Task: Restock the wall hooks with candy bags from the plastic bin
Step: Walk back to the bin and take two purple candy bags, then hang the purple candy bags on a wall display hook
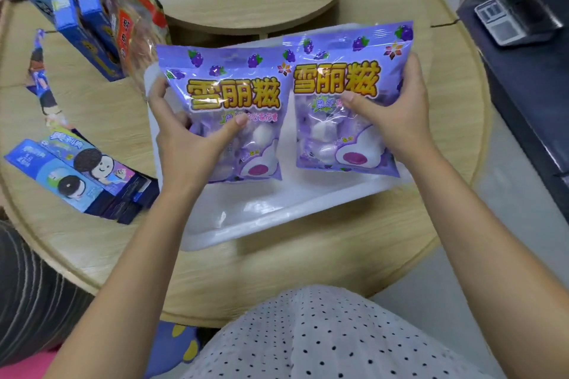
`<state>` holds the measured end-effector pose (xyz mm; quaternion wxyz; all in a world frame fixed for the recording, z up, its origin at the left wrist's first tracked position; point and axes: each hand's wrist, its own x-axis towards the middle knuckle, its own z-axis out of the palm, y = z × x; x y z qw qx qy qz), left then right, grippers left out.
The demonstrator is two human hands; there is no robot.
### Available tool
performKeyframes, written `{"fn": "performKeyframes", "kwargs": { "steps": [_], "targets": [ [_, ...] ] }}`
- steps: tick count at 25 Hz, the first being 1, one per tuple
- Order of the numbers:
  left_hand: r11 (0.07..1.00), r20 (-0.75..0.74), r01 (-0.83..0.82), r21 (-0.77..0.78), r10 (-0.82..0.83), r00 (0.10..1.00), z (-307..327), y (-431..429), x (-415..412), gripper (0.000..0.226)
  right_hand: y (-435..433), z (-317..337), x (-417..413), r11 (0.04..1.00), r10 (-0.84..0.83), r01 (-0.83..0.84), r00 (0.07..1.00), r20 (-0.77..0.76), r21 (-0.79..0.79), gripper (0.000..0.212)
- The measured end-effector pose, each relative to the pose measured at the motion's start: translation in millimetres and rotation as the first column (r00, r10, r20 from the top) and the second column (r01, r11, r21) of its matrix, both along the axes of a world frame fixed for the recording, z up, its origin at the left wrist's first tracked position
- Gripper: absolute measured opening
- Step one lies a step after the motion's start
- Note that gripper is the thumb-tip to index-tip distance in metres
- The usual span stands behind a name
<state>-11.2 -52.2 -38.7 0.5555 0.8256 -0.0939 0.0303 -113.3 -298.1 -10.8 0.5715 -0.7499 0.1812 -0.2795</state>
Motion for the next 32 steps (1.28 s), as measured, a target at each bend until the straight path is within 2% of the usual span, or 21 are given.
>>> {"fn": "performKeyframes", "kwargs": {
  "steps": [3,6,9,11,13,19,22,26,32],
  "targets": [
    [0.986,0.108,0.147,-0.074,-0.139,0.984,21.5,-6.9,-12.8,0.095,3.3,28.7,-41.1,0.990,-0.134,0.137,0.980,0.144,-0.012,0.054],
    [0.919,0.196,0.356,-0.172,-0.322,0.926,43.8,-27.6,-27.2,0.089,-0.1,43.8,-95.7,0.968,-0.250,0.247,0.937,0.245,0.043,0.055],
    [0.820,0.180,0.505,-0.269,-0.473,0.863,59.2,-57.4,-52.7,0.078,-4.5,45.6,-164.5,0.924,-0.381,0.351,0.873,0.304,0.149,0.053],
    [0.763,0.157,0.593,-0.256,-0.573,0.805,62.4,-82.7,-77.8,0.057,-5.5,41.6,-215.6,0.879,-0.476,0.436,0.822,0.314,0.192,0.052],
    [0.716,0.120,0.657,-0.235,-0.650,0.751,60.1,-108.7,-109.9,0.048,-5.6,33.3,-264.6,0.836,-0.549,0.503,0.778,0.307,0.220,0.051],
    [0.575,0.009,0.802,-0.159,-0.812,0.584,27.9,-197.9,-225.8,0.048,-27.6,-1.3,-401.8,0.683,-0.729,0.672,0.649,0.216,0.286,0.049],
    [0.531,-0.024,0.839,-0.119,-0.846,0.532,7.4,-242.5,-281.7,0.041,-56.2,-14.9,-463.5,0.635,-0.770,0.730,0.625,0.126,0.253,0.050],
    [0.467,-0.078,0.870,-0.155,-0.884,0.461,-5.6,-301.7,-331.8,0.034,-106.4,-21.2,-516.8,0.617,-0.784,0.760,0.617,0.071,0.205,0.050],
    [0.472,-0.099,0.859,-0.197,-0.881,0.462,-16.3,-402.1,-333.4,0.051,-218.9,-31.1,-521.7,0.666,-0.743,0.719,0.664,0.089,0.197,0.055]
  ]
}}
